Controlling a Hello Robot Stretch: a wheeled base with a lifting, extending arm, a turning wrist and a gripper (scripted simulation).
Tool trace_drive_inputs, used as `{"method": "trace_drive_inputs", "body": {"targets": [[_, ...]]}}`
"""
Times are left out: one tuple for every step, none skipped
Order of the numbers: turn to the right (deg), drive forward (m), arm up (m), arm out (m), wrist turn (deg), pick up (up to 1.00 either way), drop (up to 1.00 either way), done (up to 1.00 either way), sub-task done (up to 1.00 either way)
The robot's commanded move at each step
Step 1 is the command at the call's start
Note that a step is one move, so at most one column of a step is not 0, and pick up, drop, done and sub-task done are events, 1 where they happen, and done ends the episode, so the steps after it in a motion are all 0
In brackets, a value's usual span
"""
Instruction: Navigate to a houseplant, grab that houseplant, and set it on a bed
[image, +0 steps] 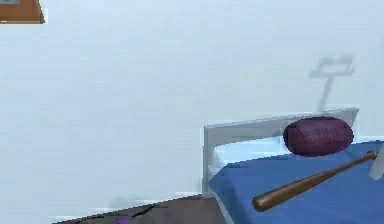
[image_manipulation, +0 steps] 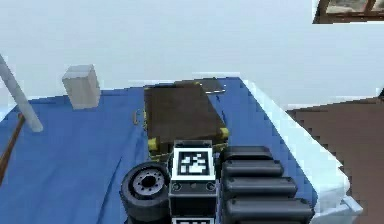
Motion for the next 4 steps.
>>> {"method": "trace_drive_inputs", "body": {"targets": [[-36.0, 0.0, 0.0, 0.0, 0.0, 0.0, 0.0, 0.0, 0.0], [0.0, 0.0, 0.0, 0.48, 0.0, 0.0, 0.0, 0.0, 0.0], [0.0, 0.0, 0.0, 0.0, 45.0, 0.0, 0.0, 0.0, 0.0], [0.0, 0.0, 0.0, 0.0, 45.0, 0.0, 0.0, 0.0, 0.0]]}}
